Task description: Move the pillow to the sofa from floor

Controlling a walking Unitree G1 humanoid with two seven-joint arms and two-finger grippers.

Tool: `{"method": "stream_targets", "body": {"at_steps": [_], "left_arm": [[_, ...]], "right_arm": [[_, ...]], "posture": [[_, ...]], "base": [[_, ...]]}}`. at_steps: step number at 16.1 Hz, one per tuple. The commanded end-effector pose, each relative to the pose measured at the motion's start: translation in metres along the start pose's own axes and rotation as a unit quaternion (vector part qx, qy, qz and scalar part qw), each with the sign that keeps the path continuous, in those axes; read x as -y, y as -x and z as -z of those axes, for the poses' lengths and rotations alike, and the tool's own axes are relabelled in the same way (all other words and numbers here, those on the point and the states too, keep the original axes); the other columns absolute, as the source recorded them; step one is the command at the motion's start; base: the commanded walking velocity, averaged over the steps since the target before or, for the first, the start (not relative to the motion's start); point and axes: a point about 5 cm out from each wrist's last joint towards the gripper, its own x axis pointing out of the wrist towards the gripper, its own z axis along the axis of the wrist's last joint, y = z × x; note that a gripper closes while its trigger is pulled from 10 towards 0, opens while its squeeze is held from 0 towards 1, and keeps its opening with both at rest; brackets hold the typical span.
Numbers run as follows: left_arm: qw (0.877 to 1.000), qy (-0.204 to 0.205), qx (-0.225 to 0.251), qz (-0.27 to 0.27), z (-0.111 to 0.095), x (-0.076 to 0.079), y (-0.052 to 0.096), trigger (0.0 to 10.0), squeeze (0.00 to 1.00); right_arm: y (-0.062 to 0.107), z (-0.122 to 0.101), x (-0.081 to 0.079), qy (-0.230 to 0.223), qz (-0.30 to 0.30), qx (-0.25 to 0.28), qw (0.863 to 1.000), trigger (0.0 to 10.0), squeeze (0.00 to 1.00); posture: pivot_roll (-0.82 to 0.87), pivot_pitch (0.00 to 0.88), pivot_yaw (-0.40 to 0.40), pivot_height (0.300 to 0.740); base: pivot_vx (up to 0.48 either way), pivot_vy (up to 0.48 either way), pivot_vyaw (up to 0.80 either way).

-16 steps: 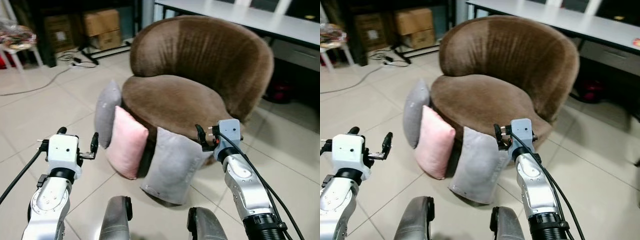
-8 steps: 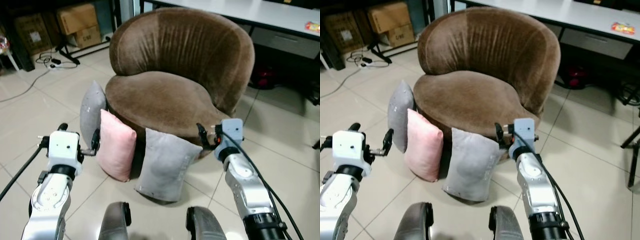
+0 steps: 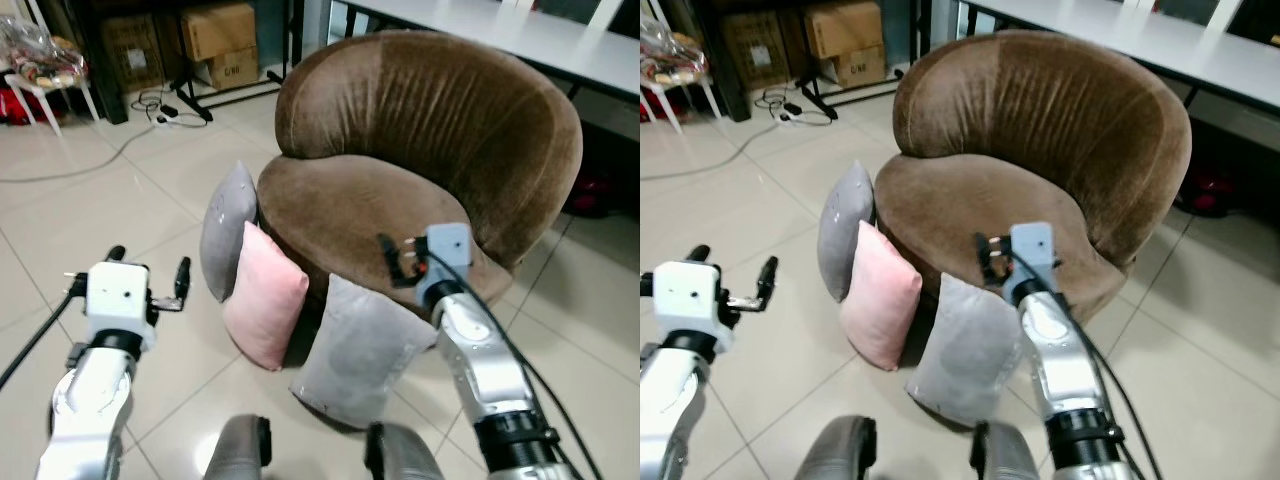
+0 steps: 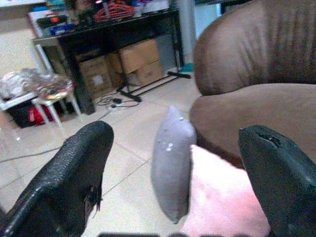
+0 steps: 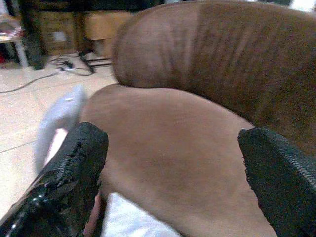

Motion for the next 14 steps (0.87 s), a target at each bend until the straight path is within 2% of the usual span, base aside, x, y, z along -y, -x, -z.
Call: {"method": "stream_targets", "body": {"at_steps": [1,7,11,14], "left_arm": [[1.0,-0.001,0.003,0.009,-0.0012,0.0028,-0.0003,10.0,0.81],[1.0,-0.003,0.004,0.011,-0.001,0.0024,0.0,10.0,0.81],[1.0,-0.002,0.004,0.016,-0.001,0.0026,-0.0003,10.0,0.82],[1.0,-0.004,0.004,0.017,-0.0012,0.0024,-0.0007,10.0,0.82]], "right_arm": [[0.0015,0.0051,0.0075,0.003,0.014,-0.008,1.0,10.0,1.0],[0.001,0.0054,0.0061,-0.012,0.016,-0.004,1.0,10.0,1.0],[0.0008,0.0094,0.0089,-0.034,0.027,-0.028,0.999,10.0,1.0],[0.0004,0.0088,0.0083,-0.027,0.026,-0.024,0.999,10.0,1.0]], "posture": [[-0.03,0.0,-0.042,0.616],[-0.03,0.0,-0.04,0.616],[-0.03,0.0,-0.038,0.616],[-0.03,0.0,-0.037,0.616]], "base": [[0.292,0.0,0.0],[0.291,0.0,0.0],[0.327,0.0,0.0],[0.34,0.0,-0.36]]}}
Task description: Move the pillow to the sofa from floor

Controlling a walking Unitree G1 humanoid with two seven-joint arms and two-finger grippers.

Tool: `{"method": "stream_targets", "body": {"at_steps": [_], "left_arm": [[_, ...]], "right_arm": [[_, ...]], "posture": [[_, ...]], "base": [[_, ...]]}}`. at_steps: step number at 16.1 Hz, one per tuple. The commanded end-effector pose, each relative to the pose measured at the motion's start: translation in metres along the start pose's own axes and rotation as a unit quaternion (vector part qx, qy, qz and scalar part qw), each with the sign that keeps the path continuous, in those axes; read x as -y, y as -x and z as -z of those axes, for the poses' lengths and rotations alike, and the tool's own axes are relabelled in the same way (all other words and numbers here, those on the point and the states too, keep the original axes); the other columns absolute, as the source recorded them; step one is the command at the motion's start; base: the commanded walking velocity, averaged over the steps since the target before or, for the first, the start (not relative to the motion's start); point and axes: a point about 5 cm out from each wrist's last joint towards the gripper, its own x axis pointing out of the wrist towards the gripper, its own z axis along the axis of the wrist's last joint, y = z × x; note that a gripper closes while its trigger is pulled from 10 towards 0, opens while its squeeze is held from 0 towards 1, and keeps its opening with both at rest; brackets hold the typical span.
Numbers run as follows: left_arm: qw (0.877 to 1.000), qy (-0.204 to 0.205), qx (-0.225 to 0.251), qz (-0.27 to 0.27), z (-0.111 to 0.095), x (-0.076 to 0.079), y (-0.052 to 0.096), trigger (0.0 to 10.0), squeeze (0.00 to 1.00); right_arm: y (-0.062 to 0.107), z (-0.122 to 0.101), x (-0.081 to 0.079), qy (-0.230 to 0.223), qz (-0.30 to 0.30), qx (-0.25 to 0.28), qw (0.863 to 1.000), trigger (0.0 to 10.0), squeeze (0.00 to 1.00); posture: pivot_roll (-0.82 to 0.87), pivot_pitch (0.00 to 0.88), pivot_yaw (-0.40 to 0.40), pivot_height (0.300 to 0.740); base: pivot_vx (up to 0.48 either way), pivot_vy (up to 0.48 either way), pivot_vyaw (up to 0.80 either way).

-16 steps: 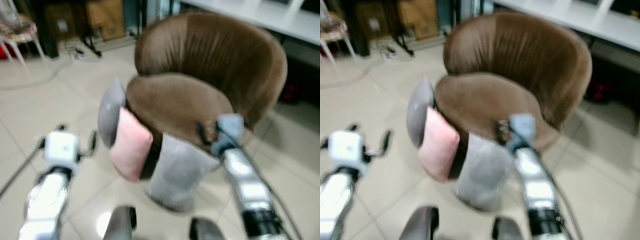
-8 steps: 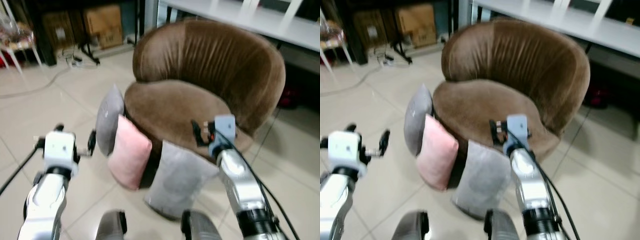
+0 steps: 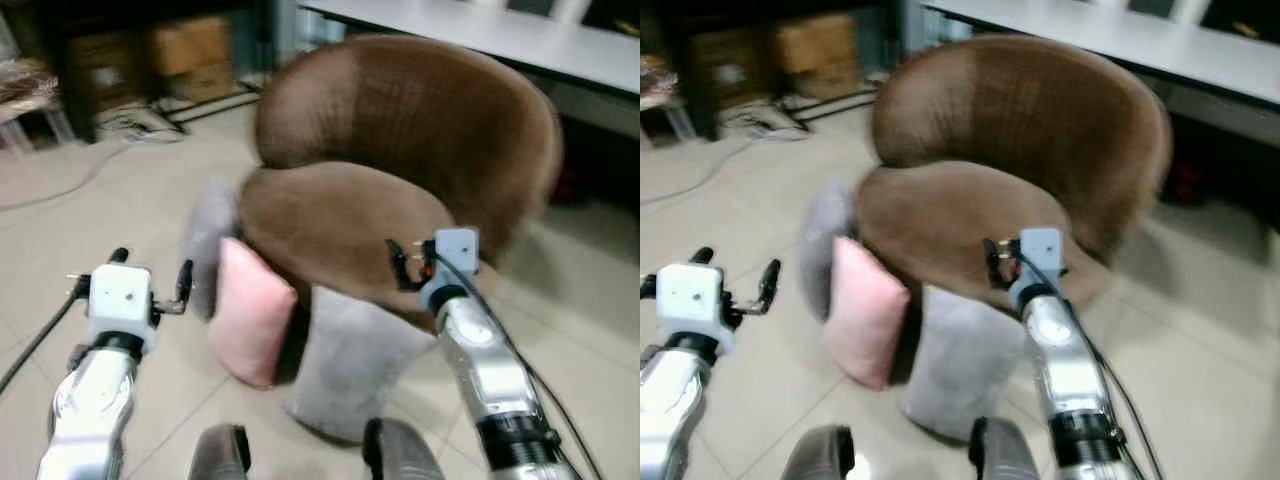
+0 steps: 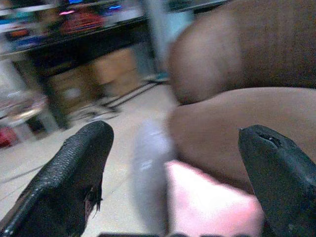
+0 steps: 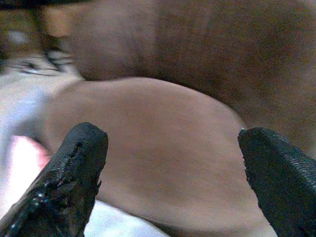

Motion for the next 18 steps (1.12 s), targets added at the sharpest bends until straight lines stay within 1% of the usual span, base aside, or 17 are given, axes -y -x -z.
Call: {"method": "stream_targets", "body": {"at_steps": [1,5,10,11,12,14,15,17,18], "left_arm": [[1.0,-0.003,0.0,0.0,0.0,-0.003,0.002,10.0,0.82],[1.0,-0.004,0.001,0.002,0.0,-0.003,0.001,10.0,0.82],[1.0,-0.006,0.003,0.002,-0.001,-0.003,-0.002,10.0,0.8],[1.0,-0.012,0.0,0.0,0.0,-0.003,-0.003,10.0,0.75],[1.0,-0.015,-0.003,0.001,0.001,-0.002,-0.003,10.0,0.69],[1.0,-0.016,-0.003,0.001,0.001,-0.002,-0.004,10.0,0.67],[1.0,-0.018,-0.003,0.0,0.001,-0.002,-0.004,10.0,0.67],[1.0,-0.02,-0.002,-0.001,0.001,-0.002,-0.004,10.0,0.67],[1.0,-0.02,-0.003,-0.001,0.002,-0.001,-0.004,10.0,0.68]], "right_arm": [[-0.001,-0.003,0.0,0.0,0.005,0.006,1.0,10.0,1.0],[-0.002,-0.005,-0.002,0.011,-0.002,0.011,1.0,10.0,1.0],[-0.001,-0.005,-0.007,0.019,-0.031,0.014,0.999,10.0,1.0],[0.0,-0.001,-0.005,0.009,-0.034,0.002,0.999,10.0,1.0],[0.001,0.0,-0.002,0.011,-0.041,-0.002,0.999,10.0,1.0],[0.001,-0.001,0.0,0.011,-0.047,0.006,0.999,10.0,1.0],[0.001,0.0,0.001,0.017,-0.051,0.0,0.999,10.0,1.0],[0.0,0.001,0.003,0.009,-0.049,-0.007,0.999,10.0,1.0],[0.0,0.002,0.004,0.012,-0.052,-0.008,0.999,10.0,1.0]], "posture": [[-0.03,0.0,-0.037,0.616],[-0.03,0.0,-0.033,0.616],[-0.03,0.0,-0.029,0.616],[-0.04,0.0,-0.027,0.616],[-0.04,0.0,-0.027,0.616],[-0.04,0.0,-0.023,0.616],[-0.04,0.0,-0.024,0.616],[-0.04,0.0,-0.03,0.601],[-0.04,0.0,-0.033,0.591]], "base": [[0.341,0.0,0.0],[0.338,0.0,0.0],[0.336,0.0,0.77],[0.0,0.0,0.0],[0.0,0.0,0.0],[0.0,0.0,0.0],[0.0,0.0,0.0],[0.0,0.0,0.0],[0.0,0.0,0.0]]}}
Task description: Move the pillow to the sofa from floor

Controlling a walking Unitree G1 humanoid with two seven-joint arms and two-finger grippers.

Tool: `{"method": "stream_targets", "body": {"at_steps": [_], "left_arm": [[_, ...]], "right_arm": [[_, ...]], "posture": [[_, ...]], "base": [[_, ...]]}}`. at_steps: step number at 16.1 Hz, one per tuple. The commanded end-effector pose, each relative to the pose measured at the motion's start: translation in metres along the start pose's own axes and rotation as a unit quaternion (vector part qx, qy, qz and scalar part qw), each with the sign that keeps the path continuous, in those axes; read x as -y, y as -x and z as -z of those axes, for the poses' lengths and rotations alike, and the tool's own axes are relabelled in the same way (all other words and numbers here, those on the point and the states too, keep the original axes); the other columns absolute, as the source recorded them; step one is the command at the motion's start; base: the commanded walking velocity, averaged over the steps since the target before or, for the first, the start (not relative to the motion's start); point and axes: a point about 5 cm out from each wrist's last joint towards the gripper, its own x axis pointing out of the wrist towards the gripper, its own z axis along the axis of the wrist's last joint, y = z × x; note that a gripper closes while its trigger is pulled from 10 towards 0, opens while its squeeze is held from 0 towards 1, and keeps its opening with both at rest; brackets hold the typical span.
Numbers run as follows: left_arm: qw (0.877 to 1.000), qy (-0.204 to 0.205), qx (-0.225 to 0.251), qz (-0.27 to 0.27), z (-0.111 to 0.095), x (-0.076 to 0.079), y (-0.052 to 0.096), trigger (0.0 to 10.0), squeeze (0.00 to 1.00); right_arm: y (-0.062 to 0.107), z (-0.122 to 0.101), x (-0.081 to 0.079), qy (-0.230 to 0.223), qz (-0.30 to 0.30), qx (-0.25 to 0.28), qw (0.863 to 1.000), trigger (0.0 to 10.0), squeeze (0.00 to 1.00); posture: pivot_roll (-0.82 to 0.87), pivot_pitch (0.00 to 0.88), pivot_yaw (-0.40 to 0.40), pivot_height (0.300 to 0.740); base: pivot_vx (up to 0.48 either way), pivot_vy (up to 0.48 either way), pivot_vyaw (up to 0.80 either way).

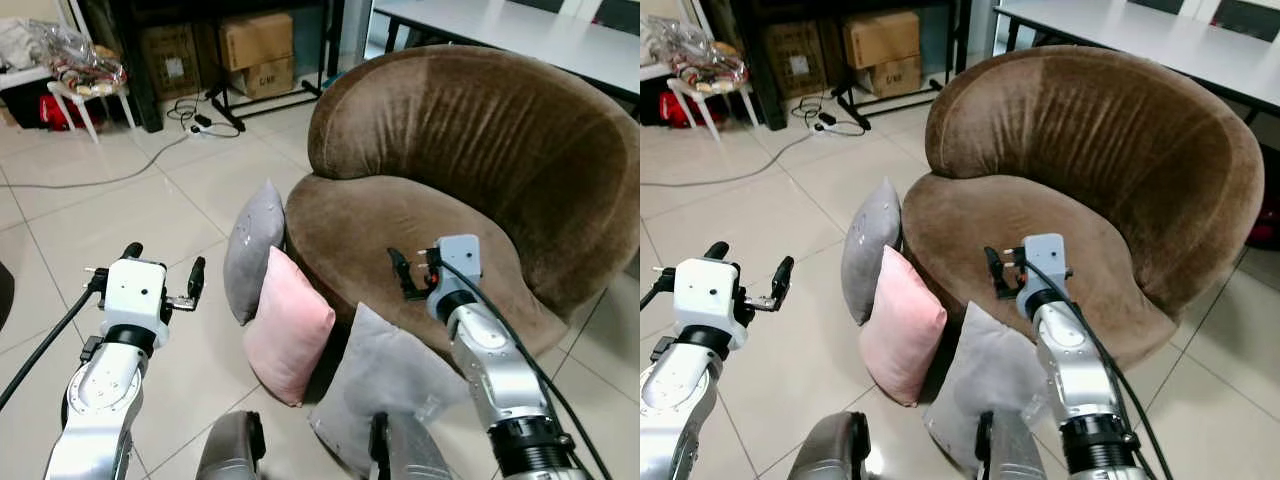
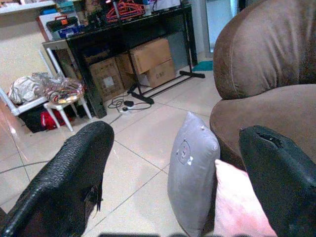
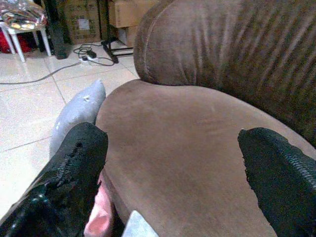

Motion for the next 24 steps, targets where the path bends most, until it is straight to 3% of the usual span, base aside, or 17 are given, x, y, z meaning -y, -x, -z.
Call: {"method": "stream_targets", "body": {"at_steps": [1,9,16,20,21,22,24], "left_arm": [[1.0,-0.003,-0.003,0.004,0.001,0.002,0.001,10.0,0.68],[0.996,-0.021,-0.021,0.088,0.006,0.015,0.01,10.0,0.68],[0.985,-0.013,-0.023,0.173,-0.001,0.029,0.021,10.0,0.69],[0.979,-0.016,-0.035,0.201,-0.001,0.026,0.032,10.0,0.69],[0.978,-0.018,-0.037,0.205,-0.003,0.025,0.036,10.0,0.69],[0.977,-0.018,-0.039,0.211,-0.005,0.026,0.038,10.0,0.68],[0.975,-0.019,-0.042,0.219,-0.007,0.027,0.042,10.0,0.67]], "right_arm": [[-0.001,0.001,0.003,0.001,-0.003,-0.01,1.0,10.0,1.0],[-0.009,0.013,0.014,0.028,-0.011,-0.063,0.998,10.0,1.0],[-0.033,0.012,0.01,0.036,-0.062,-0.093,0.993,10.0,1.0],[-0.043,0.023,0.015,0.089,-0.041,-0.16,0.982,10.0,1.0],[-0.045,0.025,0.013,0.094,-0.042,-0.171,0.98,10.0,0.83],[-0.047,0.026,0.012,0.097,-0.043,-0.178,0.978,10.0,0.0],[-0.049,0.027,0.011,0.108,-0.035,-0.185,0.976,10.0,0.0]], "posture": [[-0.03,0.0,-0.035,0.581],[-0.05,0.0,-0.039,0.496],[-0.05,0.0,-0.057,0.486],[-0.03,0.0,-0.062,0.486],[-0.02,0.014,-0.059,0.486],[-0.02,0.033,-0.057,0.486],[-0.01,0.069,-0.061,0.486]], "base": [[0.0,0.0,0.0],[0.0,0.0,0.0],[0.0,0.0,0.0],[0.0,0.0,0.0],[0.0,0.0,0.0],[0.0,0.0,0.0],[0.0,0.0,0.0]]}}
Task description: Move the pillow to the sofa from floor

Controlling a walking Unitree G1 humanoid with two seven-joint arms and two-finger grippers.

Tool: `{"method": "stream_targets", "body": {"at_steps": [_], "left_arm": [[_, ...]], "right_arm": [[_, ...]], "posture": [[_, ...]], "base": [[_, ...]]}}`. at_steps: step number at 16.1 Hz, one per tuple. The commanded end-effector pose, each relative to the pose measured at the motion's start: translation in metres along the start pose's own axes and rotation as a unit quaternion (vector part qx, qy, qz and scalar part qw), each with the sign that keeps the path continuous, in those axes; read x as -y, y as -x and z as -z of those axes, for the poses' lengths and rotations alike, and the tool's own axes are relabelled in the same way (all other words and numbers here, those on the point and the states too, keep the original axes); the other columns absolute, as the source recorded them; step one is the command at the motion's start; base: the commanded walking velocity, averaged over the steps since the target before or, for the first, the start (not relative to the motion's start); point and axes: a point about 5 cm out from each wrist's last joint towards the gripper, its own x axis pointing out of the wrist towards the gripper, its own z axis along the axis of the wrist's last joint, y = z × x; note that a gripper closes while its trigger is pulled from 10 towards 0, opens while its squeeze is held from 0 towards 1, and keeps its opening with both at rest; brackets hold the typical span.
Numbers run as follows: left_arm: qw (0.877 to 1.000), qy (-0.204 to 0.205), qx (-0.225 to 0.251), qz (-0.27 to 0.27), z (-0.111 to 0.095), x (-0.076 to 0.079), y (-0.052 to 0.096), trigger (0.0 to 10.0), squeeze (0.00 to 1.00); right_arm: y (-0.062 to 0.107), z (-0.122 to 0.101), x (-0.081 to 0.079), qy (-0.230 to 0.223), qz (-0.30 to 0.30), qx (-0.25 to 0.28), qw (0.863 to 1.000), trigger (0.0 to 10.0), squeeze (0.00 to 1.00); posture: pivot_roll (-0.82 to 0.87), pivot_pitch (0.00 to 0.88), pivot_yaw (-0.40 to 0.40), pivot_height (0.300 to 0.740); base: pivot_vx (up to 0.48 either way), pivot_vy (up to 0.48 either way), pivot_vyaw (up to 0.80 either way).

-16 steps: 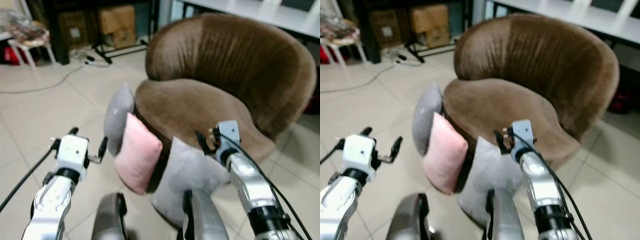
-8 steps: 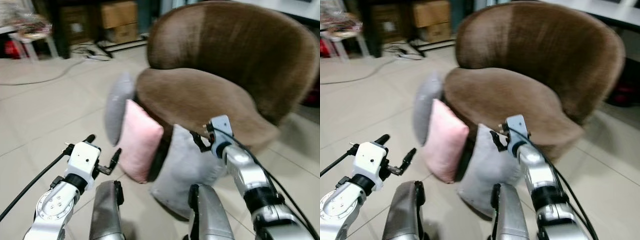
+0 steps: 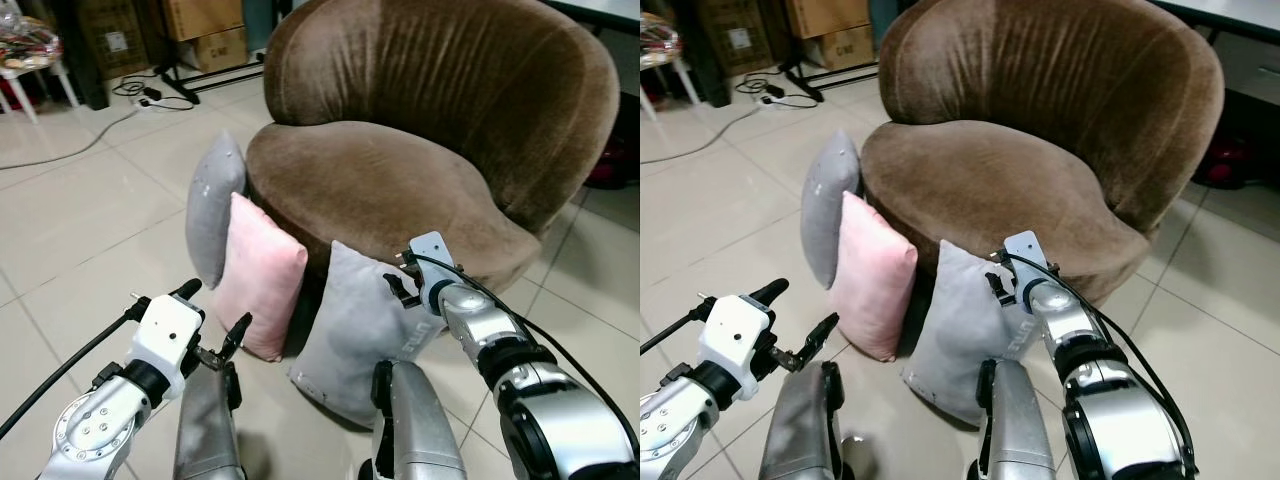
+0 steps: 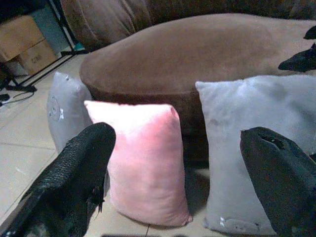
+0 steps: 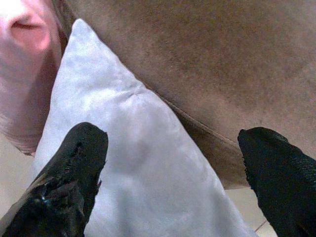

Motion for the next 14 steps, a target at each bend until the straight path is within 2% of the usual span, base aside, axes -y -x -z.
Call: {"method": "stream_targets", "body": {"at_steps": [1,3,6,10,14], "left_arm": [[1.0,-0.001,-0.001,0.009,-0.003,0.001,0.002,10.0,0.67],[1.0,-0.001,-0.005,0.02,-0.004,0.002,0.006,10.0,0.68],[0.998,0.017,-0.015,0.051,-0.009,0.013,0.028,10.0,0.68],[0.999,0.028,-0.025,0.035,-0.016,0.023,0.056,10.0,0.68],[0.998,0.033,-0.049,0.021,-0.022,0.031,0.081,10.0,0.69]], "right_arm": [[0.0,-0.001,0.002,0.006,0.008,0.0,1.0,10.0,0.0],[-0.001,-0.001,0.0,0.005,0.002,-0.001,1.0,10.0,0.0],[-0.003,-0.005,-0.003,0.009,0.002,0.007,1.0,10.0,0.0],[-0.003,-0.015,-0.002,-0.005,0.019,0.031,0.999,10.0,0.0],[-0.006,-0.018,-0.016,-0.012,0.034,0.03,0.999,10.0,0.0]], "posture": [[-0.01,0.083,-0.066,0.486],[0.0,0.116,-0.079,0.486],[0.01,0.168,-0.105,0.486],[0.02,0.199,-0.145,0.486],[0.04,0.234,-0.159,0.486]], "base": [[0.0,0.0,0.0],[0.0,0.0,0.0],[0.0,0.0,0.0],[0.0,0.0,0.0],[0.0,0.0,0.0]]}}
